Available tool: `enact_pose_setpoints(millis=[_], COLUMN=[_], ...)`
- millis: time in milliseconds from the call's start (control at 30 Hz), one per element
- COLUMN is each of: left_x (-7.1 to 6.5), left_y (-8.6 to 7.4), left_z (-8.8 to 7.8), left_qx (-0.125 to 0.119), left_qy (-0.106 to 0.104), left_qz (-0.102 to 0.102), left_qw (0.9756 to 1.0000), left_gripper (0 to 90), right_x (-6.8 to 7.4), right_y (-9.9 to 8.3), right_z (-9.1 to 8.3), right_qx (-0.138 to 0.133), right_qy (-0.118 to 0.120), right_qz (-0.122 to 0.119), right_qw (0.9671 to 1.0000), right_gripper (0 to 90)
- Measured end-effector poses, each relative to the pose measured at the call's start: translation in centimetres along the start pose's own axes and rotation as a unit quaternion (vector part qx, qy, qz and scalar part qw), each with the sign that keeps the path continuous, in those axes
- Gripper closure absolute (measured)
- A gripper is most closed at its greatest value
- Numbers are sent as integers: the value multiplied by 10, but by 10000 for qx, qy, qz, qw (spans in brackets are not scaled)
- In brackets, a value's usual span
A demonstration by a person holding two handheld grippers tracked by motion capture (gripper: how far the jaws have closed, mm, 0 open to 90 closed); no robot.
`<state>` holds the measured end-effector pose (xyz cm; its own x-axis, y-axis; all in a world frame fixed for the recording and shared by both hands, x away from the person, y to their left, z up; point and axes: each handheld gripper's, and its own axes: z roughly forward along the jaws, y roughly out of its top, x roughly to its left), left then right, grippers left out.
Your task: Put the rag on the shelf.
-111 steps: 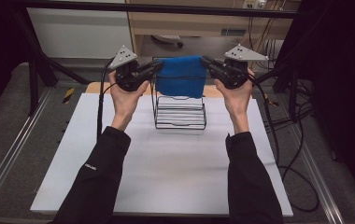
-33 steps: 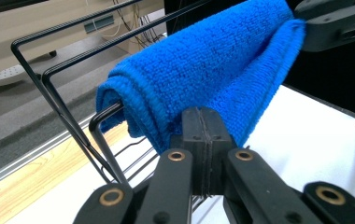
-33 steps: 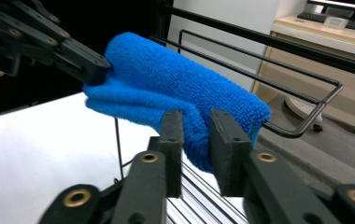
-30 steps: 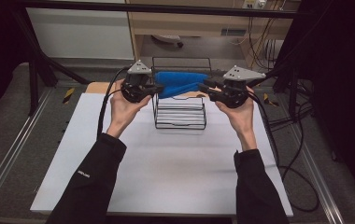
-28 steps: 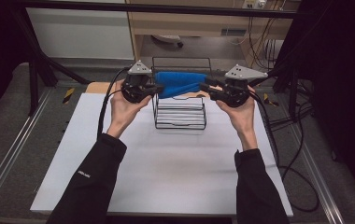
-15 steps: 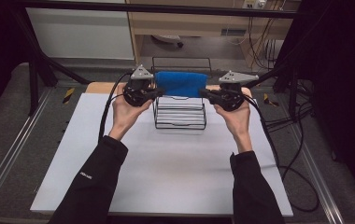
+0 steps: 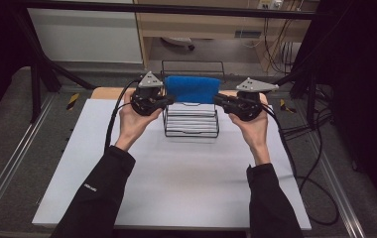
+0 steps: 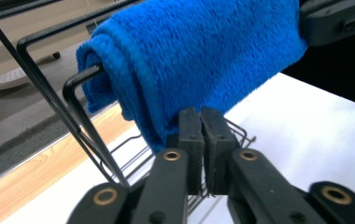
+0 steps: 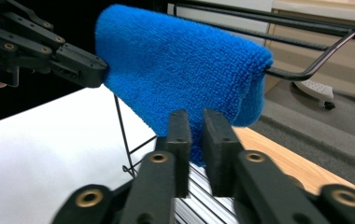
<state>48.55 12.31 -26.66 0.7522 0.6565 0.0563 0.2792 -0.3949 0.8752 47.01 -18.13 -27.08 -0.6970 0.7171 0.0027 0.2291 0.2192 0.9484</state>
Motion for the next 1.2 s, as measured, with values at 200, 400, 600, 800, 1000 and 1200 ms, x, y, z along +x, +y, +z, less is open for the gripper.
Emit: enact_pose_setpoints(millis=[200,400,600,800,1000,1200], left_x=[0,-1,1,-1,-5,-5], left_y=[-11,-35,-68,-102,-135,-171], left_z=[-15,-30,-40,-48,-54,-59], left_qx=[122,271,380,440,574,665], left_qy=[62,154,138,61,110,191], left_qz=[8,-9,-102,-269,-374,-584], left_qw=[9999,9995,9991,9987,9976,9959], left_gripper=[697,526,375,245,131,94], right_x=[4,11,15,20,24,27], right_y=[0,-9,-22,-42,-66,-96], right_z=[-16,-26,-31,-32,-30,-27], right_qx=[-146,-39,145,311,520,780], right_qy=[37,4,-12,61,33,36], right_qz=[131,226,306,415,478,528], right_qw=[9998,9997,9994,9986,9975,9955], right_gripper=[608,402,224,106,51,10])
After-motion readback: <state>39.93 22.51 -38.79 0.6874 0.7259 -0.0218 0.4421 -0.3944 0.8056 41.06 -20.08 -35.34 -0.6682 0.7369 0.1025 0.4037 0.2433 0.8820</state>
